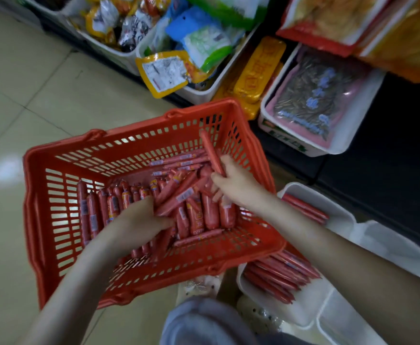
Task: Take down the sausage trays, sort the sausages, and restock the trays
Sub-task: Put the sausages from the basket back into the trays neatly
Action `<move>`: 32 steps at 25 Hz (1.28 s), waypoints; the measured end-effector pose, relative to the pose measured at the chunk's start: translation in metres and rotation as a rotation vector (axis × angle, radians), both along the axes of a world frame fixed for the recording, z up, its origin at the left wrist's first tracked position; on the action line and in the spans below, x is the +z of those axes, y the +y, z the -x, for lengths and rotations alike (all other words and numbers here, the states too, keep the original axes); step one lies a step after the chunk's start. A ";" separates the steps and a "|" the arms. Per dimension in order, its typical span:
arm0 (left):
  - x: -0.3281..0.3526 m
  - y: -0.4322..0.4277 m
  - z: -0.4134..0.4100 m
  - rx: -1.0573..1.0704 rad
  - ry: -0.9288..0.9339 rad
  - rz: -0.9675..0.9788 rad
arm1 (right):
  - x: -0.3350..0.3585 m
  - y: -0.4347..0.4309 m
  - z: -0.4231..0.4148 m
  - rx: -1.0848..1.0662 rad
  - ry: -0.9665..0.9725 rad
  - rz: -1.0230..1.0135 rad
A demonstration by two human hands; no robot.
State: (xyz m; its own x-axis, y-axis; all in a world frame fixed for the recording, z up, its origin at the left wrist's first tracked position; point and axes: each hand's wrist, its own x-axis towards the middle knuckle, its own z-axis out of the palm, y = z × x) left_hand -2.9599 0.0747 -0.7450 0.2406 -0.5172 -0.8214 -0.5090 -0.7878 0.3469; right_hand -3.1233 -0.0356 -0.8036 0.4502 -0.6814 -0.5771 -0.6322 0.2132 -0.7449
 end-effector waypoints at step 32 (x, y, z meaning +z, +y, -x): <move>0.267 0.157 0.146 -0.043 1.005 0.351 | 0.309 0.259 0.125 -0.763 -0.828 -0.059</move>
